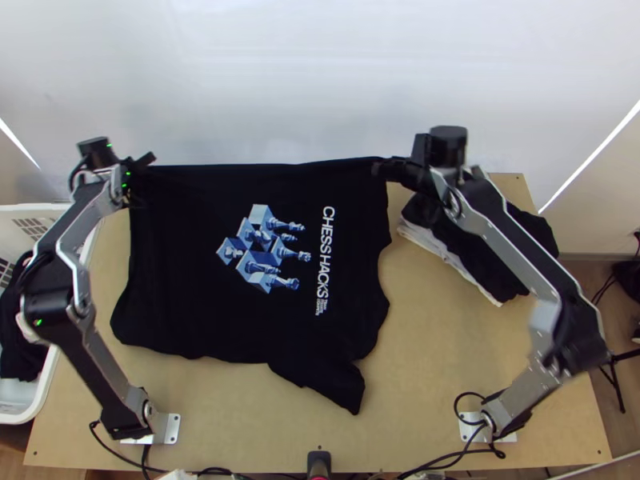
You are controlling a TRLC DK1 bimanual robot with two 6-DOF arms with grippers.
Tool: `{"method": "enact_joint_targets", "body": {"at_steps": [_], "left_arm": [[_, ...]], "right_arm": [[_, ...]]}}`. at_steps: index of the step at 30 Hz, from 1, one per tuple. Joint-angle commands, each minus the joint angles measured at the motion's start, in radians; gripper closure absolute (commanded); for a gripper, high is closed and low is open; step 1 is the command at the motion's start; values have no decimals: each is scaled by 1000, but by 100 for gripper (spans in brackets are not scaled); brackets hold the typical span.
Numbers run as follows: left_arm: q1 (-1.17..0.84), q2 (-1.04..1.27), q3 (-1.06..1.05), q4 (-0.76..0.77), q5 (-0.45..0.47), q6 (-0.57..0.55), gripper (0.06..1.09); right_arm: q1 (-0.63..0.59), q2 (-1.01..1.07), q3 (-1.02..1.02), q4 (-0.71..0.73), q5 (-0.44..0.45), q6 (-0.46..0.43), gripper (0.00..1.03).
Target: Fold the t-shirt
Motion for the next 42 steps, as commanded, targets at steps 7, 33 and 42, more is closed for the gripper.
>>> {"method": "enact_joint_targets", "body": {"at_steps": [7, 33, 42], "left_arm": [[-78, 203, 292, -36, -57, -21, 10], [474, -460, -314, -1078, 653, 1144, 10], [653, -341, -540, -1135, 707, 1383, 10]], "right_arm": [[-4, 175, 179, -100, 102, 60, 2], [209, -355, -174, -427, 16, 141, 3], [221, -352, -182, -407, -45, 173, 3]]}}
